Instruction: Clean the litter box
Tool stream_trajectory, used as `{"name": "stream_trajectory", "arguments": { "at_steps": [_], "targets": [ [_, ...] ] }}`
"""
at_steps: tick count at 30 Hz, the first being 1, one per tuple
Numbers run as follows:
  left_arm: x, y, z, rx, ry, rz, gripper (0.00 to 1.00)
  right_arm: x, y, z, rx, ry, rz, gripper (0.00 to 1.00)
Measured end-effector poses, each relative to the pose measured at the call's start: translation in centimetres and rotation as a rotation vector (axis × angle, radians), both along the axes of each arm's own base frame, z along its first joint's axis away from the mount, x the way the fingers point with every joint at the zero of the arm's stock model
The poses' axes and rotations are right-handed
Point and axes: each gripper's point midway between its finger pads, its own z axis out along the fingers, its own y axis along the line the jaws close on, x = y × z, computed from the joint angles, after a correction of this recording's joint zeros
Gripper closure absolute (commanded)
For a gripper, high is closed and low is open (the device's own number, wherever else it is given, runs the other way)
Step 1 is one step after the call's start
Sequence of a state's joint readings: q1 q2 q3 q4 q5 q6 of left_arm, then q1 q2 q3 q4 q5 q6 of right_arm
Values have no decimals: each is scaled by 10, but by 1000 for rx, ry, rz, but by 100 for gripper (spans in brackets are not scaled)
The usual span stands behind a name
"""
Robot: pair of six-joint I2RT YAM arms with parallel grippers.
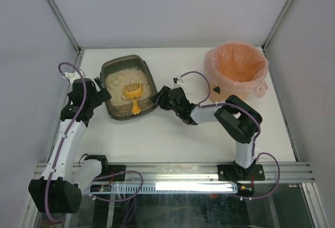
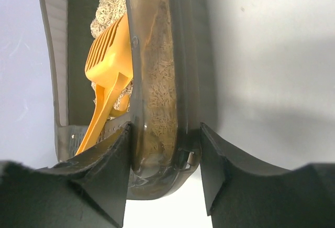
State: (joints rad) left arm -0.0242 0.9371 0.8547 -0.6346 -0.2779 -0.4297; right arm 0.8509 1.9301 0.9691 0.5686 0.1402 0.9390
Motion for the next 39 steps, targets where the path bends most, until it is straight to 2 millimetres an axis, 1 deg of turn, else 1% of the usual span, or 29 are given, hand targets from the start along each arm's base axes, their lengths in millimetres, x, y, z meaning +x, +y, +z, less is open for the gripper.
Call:
{"name": "stream_trajectory", "arguments": {
  "at_steps": [5, 8, 10, 13, 16, 17, 18, 23, 25, 29, 32, 33, 34, 35, 38, 39],
  "targets": [
    [1, -1, -1, -13, 1, 6, 5, -32, -27, -1, -15, 5, -20, 100],
    [2, -7, -2, -45, -5, -4, 5, -55, -45, -2, -11, 8, -40, 100],
    [2, -13, -6, -74, -4, -23, 6, -69, -60, -3, -8, 11, -55, 100],
    [2, -27, -14, -129, 8, -79, 10, -84, -80, -4, -2, 12, -71, 100],
    [0, -43, -18, -171, 20, -142, 10, -95, -96, -4, 5, 13, -79, 100],
    [0, -48, -18, -173, 20, -161, 10, -99, -101, -4, 8, 14, -81, 100],
    [0, -58, -16, -175, 13, -195, 9, -102, -106, -4, 13, 12, -85, 100],
    [-2, -89, -12, -186, -1, -286, 9, -118, -130, -5, 19, 11, -99, 99],
    [-2, -93, -11, -192, -3, -294, 8, -124, -138, -5, 15, 12, -102, 99],
    [3, -93, -16, -197, 7, -275, 6, -137, -152, -4, -1, 24, -106, 99],
    [6, -92, -20, -193, 18, -264, 6, -147, -163, -3, -19, 37, -107, 96],
    [7, -91, -21, -191, 19, -262, 6, -149, -167, -3, -24, 38, -111, 95],
    [8, -91, -22, -190, 21, -260, 5, -151, -171, -3, -29, 39, -114, 91],
    [8, -91, -22, -190, 22, -259, 5, -153, -174, -3, -33, 39, -118, 86],
    [11, -92, -23, -188, 28, -258, 1, -158, -183, -3, -39, 44, -124, 65],
    [11, -91, -23, -187, 29, -257, 1, -159, -185, -3, -43, 46, -126, 54]
  ]
}}
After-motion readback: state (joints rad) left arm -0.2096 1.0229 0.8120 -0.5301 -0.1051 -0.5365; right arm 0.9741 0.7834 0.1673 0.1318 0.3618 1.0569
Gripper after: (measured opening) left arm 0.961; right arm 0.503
